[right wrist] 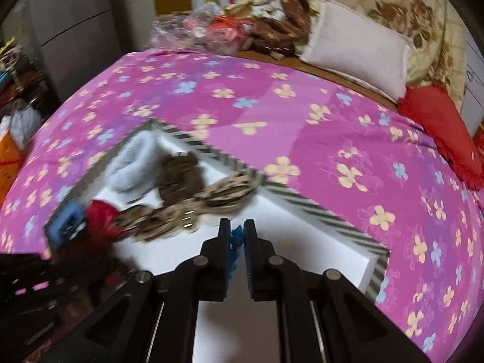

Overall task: Organize jewelry
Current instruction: 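Carry both items into the striped box and open both tools to release them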

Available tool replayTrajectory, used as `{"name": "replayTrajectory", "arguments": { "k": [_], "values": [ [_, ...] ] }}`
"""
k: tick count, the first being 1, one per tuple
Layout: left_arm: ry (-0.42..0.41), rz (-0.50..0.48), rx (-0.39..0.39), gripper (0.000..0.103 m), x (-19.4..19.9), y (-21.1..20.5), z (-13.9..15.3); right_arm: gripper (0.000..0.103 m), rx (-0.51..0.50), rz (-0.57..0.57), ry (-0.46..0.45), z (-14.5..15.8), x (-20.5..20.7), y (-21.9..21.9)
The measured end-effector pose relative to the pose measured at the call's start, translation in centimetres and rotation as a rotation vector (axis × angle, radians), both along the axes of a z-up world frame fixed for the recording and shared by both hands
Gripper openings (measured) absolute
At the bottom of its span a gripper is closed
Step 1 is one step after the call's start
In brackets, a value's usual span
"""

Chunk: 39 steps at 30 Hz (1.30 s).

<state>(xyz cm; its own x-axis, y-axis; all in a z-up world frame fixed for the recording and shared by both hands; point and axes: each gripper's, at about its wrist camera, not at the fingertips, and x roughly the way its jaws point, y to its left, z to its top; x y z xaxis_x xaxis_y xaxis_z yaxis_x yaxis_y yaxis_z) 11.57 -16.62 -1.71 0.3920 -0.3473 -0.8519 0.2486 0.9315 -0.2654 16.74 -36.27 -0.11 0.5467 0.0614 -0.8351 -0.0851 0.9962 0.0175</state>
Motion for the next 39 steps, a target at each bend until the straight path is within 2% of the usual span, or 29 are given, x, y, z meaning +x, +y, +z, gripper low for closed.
{"name": "replayTrajectory", "arguments": {
  "k": [8,13,15,17,18,19,22,25,30,39],
  "values": [
    [0.003,0.013,0.014,0.012,0.6,-0.6,-0.8,0.009,0.025,-0.076,0.014,-2.7,1.8,-1.8],
    [-0.032,0.023,0.036,0.012,0.3,-0.7,-0.6,0.01,0.089,-0.088,-0.022,-2.2,1.3,-1.9],
    [-0.04,0.027,0.031,0.014,0.3,-0.6,-0.5,0.025,0.121,-0.102,-0.022,-1.7,0.9,-2.3],
    [-0.051,0.028,0.026,0.03,0.1,-0.5,-0.2,0.039,0.154,-0.116,-0.023,-1.2,0.3,-2.7],
    [-0.057,0.027,0.021,0.033,0.0,-0.5,-0.1,0.041,0.168,-0.117,-0.024,-0.9,-0.1,-2.8],
    [-0.063,0.023,0.016,0.037,-0.2,-0.4,0.2,0.041,0.173,-0.115,-0.023,-0.7,-0.5,-2.8],
    [-0.085,0.014,0.025,0.039,-0.9,-0.4,1.0,0.042,0.17,-0.101,-0.027,0.1,-1.9,-2.7],
    [-0.11,0.013,0.033,0.04,-1.6,-0.3,1.8,0.047,0.176,-0.099,-0.044,1.4,-3.8,-2.7],
    [-0.153,0.013,0.043,0.04,-3.4,0.2,3.2,0.063,0.165,-0.102,-0.102,4.0,-7.6,-2.4],
    [-0.215,-0.009,0.064,0.04,-7.4,0.9,5.2,0.07,0.11,-0.097,-0.139,6.9,-14.6,-0.7]
  ]
}}
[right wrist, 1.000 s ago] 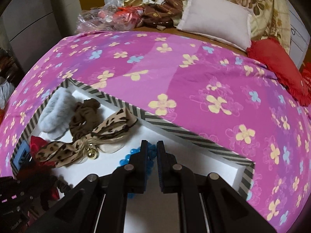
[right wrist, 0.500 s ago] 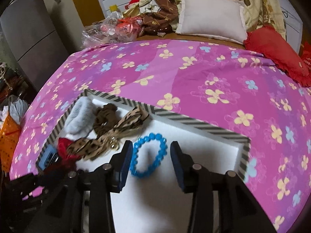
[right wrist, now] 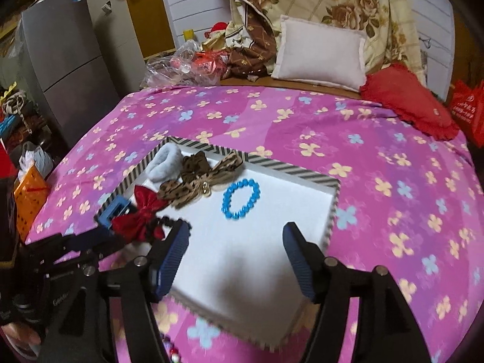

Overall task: Organize jewelry
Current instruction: 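Carry both items into the striped box and open both tools to release them, then move both tools toward the remaining bracelets on the bed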

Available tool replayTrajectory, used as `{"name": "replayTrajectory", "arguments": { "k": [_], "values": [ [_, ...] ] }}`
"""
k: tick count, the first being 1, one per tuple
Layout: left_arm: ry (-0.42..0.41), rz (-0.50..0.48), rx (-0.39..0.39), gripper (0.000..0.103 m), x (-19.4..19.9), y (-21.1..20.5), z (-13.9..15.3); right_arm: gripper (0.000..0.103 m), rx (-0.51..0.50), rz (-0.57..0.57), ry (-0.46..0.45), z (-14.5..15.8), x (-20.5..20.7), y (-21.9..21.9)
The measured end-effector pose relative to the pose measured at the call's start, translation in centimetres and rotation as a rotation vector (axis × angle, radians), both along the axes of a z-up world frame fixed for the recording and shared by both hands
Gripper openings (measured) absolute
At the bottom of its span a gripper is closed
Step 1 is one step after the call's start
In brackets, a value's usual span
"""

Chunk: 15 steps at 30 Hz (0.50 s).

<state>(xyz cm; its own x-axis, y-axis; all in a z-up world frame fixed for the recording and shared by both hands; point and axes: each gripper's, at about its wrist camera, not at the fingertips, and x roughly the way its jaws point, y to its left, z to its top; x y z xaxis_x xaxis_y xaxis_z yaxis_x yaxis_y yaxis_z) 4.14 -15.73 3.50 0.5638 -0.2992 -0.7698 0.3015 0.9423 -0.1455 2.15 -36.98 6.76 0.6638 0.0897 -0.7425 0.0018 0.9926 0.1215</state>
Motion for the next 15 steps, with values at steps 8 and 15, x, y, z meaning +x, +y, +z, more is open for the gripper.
{"name": "replayTrajectory", "arguments": {
  "k": [8,15],
  "values": [
    [-0.022,-0.013,0.006,0.04,-3.5,0.8,0.9,0.07,0.027,0.008,-0.011,1.3,-5.5,1.3],
    [-0.036,-0.017,0.017,0.04,-6.4,1.0,1.0,0.07,-0.016,0.047,-0.05,1.3,-10.1,3.5]
  ]
}}
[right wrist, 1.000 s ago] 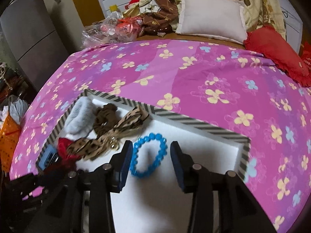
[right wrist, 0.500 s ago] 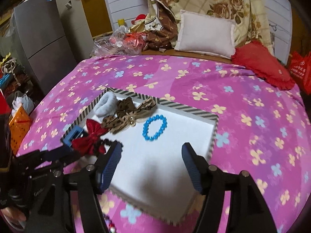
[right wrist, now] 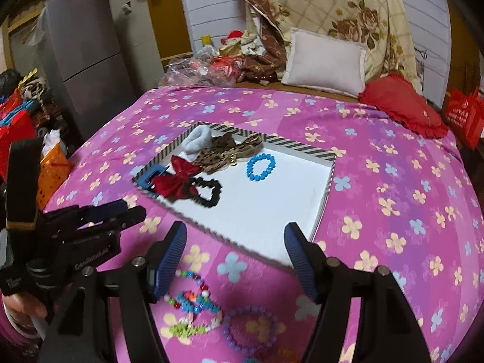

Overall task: Organize jewelry
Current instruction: 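Move both tools toward the remaining bracelets on the bed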

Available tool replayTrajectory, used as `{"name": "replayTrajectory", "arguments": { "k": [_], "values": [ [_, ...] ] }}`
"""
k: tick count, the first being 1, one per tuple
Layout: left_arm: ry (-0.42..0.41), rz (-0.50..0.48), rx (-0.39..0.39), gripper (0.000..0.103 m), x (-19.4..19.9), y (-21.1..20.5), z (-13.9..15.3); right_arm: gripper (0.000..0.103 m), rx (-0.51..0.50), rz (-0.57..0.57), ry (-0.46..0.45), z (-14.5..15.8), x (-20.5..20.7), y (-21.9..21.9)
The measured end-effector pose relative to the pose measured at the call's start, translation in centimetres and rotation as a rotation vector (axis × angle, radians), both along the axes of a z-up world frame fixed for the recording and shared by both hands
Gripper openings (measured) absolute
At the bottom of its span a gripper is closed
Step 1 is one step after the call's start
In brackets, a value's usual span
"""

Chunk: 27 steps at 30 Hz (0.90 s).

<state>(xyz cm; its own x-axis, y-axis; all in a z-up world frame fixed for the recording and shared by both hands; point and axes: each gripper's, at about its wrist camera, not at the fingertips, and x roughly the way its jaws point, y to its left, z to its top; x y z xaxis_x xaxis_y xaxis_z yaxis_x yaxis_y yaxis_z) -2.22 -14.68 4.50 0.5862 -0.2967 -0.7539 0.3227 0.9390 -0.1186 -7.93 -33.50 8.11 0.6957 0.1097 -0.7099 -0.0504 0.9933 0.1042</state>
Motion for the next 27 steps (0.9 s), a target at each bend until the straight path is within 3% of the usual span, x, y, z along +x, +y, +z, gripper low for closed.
{"name": "replayTrajectory", "arguments": {
  "k": [9,21,27],
  "values": [
    [-0.021,-0.01,0.016,0.04,-3.2,0.4,0.1,0.074,0.074,-0.049,0.005,-1.1,-4.3,-0.6],
    [-0.025,-0.027,0.042,0.04,-6.2,0.3,-0.7,0.074,-0.029,-0.072,0.034,-1.6,-8.7,-0.6],
    [-0.017,-0.033,0.046,0.04,-7.2,0.5,-1.0,0.074,0.015,-0.099,0.008,-1.6,-10.4,-1.5]
  ]
}}
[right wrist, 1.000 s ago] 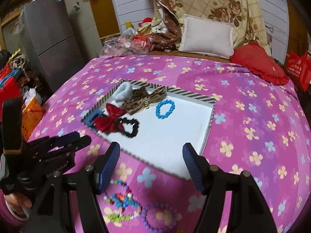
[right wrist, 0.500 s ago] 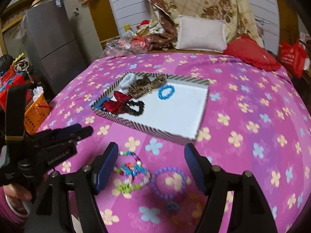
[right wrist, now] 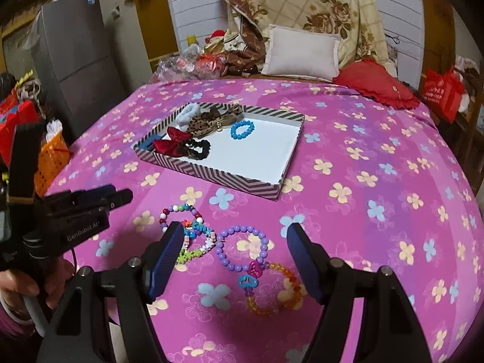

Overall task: Organize jewelry
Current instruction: 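Move both tools toward the remaining bracelets on the bed, then grasp the green beaded bracelet with the left tool while the right tool grasps the purple bead bracelet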

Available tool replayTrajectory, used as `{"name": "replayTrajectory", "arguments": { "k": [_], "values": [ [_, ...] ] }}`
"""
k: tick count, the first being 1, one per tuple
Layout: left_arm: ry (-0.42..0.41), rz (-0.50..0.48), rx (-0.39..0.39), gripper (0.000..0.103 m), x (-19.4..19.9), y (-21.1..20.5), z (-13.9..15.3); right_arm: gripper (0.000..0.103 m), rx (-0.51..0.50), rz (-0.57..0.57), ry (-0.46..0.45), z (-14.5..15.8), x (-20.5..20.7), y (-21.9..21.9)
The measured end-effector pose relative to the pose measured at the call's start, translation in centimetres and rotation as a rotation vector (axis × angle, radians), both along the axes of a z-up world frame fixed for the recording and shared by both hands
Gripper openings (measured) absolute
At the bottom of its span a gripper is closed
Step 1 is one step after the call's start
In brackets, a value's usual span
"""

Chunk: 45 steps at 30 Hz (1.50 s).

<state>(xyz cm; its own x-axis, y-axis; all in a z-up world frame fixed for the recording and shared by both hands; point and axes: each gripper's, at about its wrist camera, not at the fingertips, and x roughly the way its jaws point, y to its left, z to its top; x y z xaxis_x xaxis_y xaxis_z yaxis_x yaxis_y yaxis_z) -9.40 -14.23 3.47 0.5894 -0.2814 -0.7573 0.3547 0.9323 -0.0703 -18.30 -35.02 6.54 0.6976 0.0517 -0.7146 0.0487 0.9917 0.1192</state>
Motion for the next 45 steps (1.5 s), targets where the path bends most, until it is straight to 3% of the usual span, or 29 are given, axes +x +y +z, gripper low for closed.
{"name": "replayTrajectory", "arguments": {
  "k": [12,20,24,30,37,45],
  "values": [
    [-0.008,-0.01,0.008,0.04,-1.2,0.0,-0.2,0.074,-0.011,-0.044,0.013,-0.6,-1.3,-1.0],
    [0.104,-0.013,-0.05,0.04,-0.4,1.2,-2.2,0.073,0.0,-0.07,0.038,-2.4,-1.2,-2.1],
    [0.16,-0.012,-0.065,0.04,0.2,1.5,-3.4,0.062,0.01,-0.057,0.066,-3.9,-0.1,-2.2],
    [0.214,-0.024,-0.091,0.04,0.6,1.7,-4.5,0.054,-0.041,-0.006,0.108,-6.1,2.5,-1.1],
    [0.267,-0.088,-0.15,0.045,0.3,0.4,-4.9,0.053,-0.092,0.027,0.157,-8.2,5.5,-1.2],
    [0.277,-0.154,-0.09,0.046,-0.9,-3.0,-6.0,0.053,-0.081,0.033,0.174,-9.6,6.5,-2.2]
  ]
}}
